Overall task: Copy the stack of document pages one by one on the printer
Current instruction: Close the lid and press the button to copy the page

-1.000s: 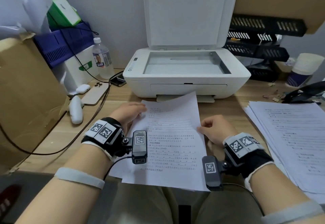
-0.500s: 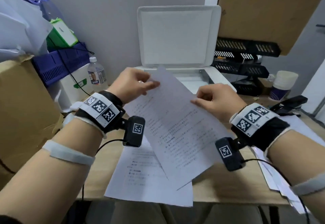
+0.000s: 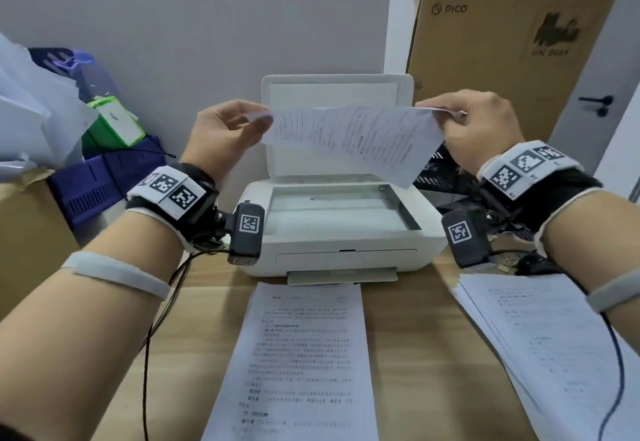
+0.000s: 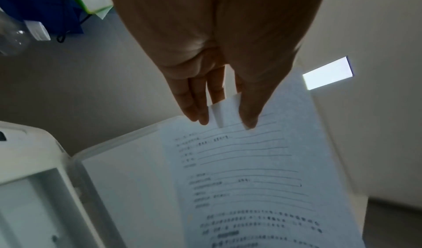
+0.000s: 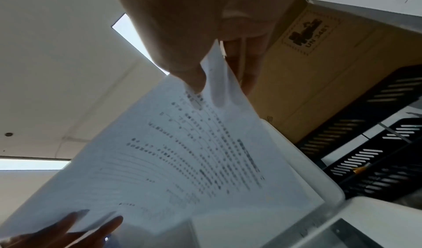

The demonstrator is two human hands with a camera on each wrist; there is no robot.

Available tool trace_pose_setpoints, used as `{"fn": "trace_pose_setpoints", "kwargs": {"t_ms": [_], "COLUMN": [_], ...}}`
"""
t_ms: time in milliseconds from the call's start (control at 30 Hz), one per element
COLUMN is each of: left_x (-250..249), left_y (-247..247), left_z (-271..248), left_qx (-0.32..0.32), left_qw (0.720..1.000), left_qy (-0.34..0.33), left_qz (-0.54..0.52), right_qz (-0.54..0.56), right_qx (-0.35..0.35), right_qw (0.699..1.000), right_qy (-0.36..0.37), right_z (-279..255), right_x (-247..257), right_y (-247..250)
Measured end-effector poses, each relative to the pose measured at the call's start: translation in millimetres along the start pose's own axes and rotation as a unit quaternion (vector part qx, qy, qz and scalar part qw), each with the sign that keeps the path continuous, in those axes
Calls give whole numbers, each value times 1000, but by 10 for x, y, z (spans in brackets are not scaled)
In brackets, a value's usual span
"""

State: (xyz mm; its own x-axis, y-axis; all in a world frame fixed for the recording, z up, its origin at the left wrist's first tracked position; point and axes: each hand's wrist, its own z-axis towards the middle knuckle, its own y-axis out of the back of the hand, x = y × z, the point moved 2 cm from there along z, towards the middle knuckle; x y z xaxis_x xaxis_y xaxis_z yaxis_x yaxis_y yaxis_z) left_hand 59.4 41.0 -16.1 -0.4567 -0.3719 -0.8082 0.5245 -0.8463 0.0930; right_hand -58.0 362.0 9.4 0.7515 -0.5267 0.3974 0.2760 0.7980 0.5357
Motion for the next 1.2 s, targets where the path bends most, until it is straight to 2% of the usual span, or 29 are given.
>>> {"fn": "trace_pose_setpoints", "kwargs": {"t_ms": [100, 200, 267, 367, 533, 600, 833, 1200], "left_x": [194, 487, 642, 809, 969, 967, 1033, 1021], "left_y": [-17, -20, -37, -125, -239, -256, -245, -261], "left_z": [0, -49, -88, -169, -261, -264, -217, -239], "left_qx": [20, 71, 127, 208, 307, 325, 331, 332], "left_qw": [997, 979, 951, 896, 835, 819, 802, 794], "left_qy": [13, 64, 92, 121, 184, 189, 194, 201], "left_qz": [74, 182, 268, 372, 418, 433, 457, 468], "right_qz": [-15, -23, -57, -120, -163, -178, -201, -200], "right_qx": [18, 71, 144, 257, 360, 357, 355, 363], "right_qw": [999, 997, 988, 959, 915, 913, 911, 908], "right_qy": [31, 11, -5, -24, -86, -84, -56, -61], "right_z": [-22, -159, -253, -392, -641, -698, -775, -798], "right_x": [-169, -429, -595, -794, -859, -841, -830, -800], "right_y": [-244, -589, -810, -1074, -1265, -1282, -1313, -1295]}}
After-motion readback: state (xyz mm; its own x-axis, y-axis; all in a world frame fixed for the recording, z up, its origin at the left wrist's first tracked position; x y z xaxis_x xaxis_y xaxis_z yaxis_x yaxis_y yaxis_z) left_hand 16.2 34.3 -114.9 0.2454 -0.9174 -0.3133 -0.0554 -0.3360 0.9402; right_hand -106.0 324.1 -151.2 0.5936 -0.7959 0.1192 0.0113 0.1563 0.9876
